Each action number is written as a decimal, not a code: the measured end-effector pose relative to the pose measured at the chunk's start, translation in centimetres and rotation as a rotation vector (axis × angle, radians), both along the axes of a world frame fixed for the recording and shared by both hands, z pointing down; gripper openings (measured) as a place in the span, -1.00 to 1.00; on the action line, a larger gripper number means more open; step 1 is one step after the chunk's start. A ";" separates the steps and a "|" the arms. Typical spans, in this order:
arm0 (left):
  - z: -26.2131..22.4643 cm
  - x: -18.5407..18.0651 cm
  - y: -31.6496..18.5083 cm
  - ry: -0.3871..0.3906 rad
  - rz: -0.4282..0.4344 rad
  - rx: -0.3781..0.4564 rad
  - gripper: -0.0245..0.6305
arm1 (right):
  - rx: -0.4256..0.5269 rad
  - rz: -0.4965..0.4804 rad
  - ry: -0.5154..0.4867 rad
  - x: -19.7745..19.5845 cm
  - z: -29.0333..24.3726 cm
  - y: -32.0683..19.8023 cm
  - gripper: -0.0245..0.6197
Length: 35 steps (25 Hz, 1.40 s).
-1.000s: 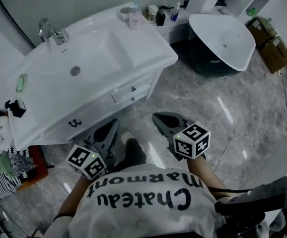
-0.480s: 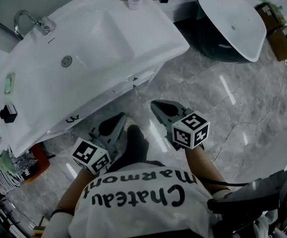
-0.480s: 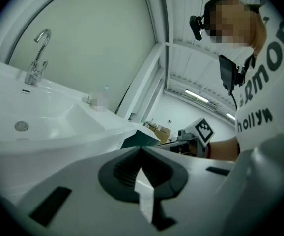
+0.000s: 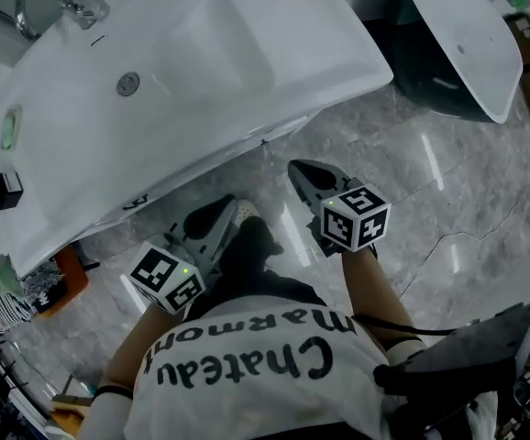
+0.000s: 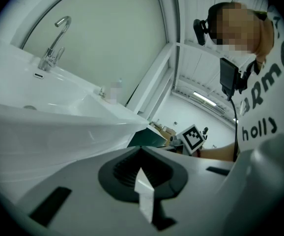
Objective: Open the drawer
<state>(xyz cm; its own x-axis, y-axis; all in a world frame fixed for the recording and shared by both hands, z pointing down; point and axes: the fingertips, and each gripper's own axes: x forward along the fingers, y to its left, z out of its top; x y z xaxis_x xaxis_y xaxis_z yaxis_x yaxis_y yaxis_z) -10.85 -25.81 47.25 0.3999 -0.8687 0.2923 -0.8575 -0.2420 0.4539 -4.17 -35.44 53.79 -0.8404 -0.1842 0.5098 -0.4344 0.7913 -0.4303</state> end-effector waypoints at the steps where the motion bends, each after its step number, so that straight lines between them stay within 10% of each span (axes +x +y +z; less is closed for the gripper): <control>1: 0.5 -0.3 0.0 -0.010 -0.006 0.006 -0.90 | 0.003 0.002 0.000 -0.2 0.8 -0.2 -0.89; 27: 10.0 -3.7 -1.6 -0.126 0.038 0.008 -0.90 | 0.064 0.030 0.115 -5.2 15.7 -5.7 -0.88; 35: 10.8 -3.9 -1.6 -0.163 0.052 0.004 -0.90 | 0.080 0.010 0.163 -6.0 17.8 -6.6 -0.41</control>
<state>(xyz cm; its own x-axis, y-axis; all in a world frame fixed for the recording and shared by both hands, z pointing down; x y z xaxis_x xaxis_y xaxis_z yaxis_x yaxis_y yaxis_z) -14.79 -27.46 58.00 0.3924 -0.8490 0.3539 -0.9058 -0.2897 0.3092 -10.16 -42.05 71.58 -0.7455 -0.2380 0.6226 -0.5017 0.8153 -0.2892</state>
